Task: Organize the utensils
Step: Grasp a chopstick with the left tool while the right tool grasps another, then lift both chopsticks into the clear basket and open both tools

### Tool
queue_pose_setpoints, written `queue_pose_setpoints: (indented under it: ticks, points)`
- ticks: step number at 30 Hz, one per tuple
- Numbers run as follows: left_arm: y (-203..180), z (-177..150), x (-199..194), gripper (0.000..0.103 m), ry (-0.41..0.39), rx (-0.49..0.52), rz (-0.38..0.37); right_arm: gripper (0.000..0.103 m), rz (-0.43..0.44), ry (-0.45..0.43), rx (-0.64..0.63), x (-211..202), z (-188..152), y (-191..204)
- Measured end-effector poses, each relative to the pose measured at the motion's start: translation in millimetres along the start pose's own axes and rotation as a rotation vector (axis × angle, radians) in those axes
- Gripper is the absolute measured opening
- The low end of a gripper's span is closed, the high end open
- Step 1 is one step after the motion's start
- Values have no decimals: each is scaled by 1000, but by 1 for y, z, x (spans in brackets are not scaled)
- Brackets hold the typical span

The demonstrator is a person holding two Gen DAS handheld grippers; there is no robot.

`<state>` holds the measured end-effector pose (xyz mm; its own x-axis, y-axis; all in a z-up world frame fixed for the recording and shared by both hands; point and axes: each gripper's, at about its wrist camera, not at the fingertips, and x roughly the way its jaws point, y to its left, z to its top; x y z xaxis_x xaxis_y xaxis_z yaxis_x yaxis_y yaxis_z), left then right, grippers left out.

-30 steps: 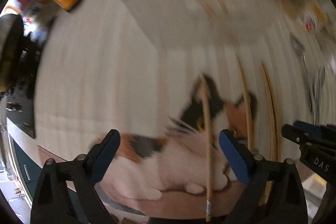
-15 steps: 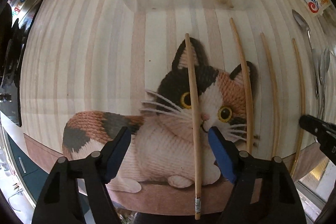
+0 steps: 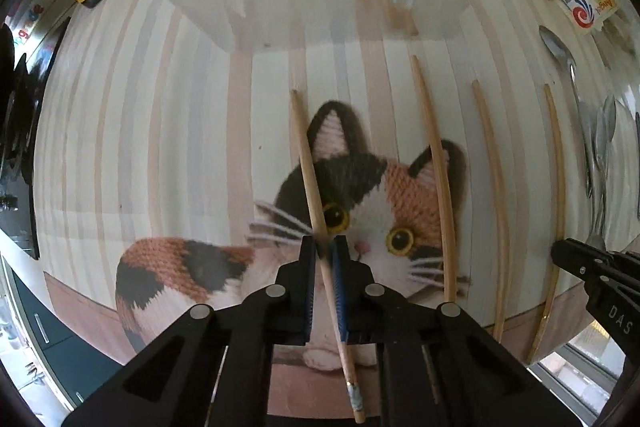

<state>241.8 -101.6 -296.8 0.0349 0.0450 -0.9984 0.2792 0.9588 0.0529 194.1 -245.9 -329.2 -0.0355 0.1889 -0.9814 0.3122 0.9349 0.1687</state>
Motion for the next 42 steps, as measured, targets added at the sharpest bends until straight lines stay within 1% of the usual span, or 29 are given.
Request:
queue_pose_setpoints:
  ticks: [1,4,6,8,10,12,14,16,19,25,29,32,33,35,42]
  points:
    - [2,2,2,6,1,0,-2,7,4,-6,4,3,4,11]
    - [2,5,2,7,11,13,-5,7,18,-8,-3,0,9,17]
    - [5,4,1,7,28,1,-26,7,32,6,-4,1,8,18]
    - [8,1,2,10,61,-11,-48,7,40,19,-8,2,8,15]
    - [8,-6,2,15,74,-10,-47,8,44,21,-9,4,6,15]
    - [9,-10,3,15,77,-11,-47,8,43,25,-9,4,3,14]
    - [9,-11,3,15,74,-22,-52,8,38,28,-11,4,0,12]
    - [12,-10,3,5,59,-11,-41,8,30,31,-19,3,0,11]
    - [12,-9,2,4,32,23,-5,7,25,25,-27,6,4,14]
    - [0,-5,1,4,31,27,-3,7,7,23,-57,10,13,21]
    - [-8,-2,-1,5,32,13,-16,7,6,30,-60,8,15,25]
    - [0,0,-1,5,32,8,-24,7,12,30,-59,7,16,25]
    - [10,-3,1,5,31,8,-27,7,12,28,-59,7,16,25]
    - [14,-5,0,5,30,0,-35,7,10,25,-62,6,15,24]
    - [26,-11,1,5,15,1,-50,7,-29,9,-77,5,12,29]
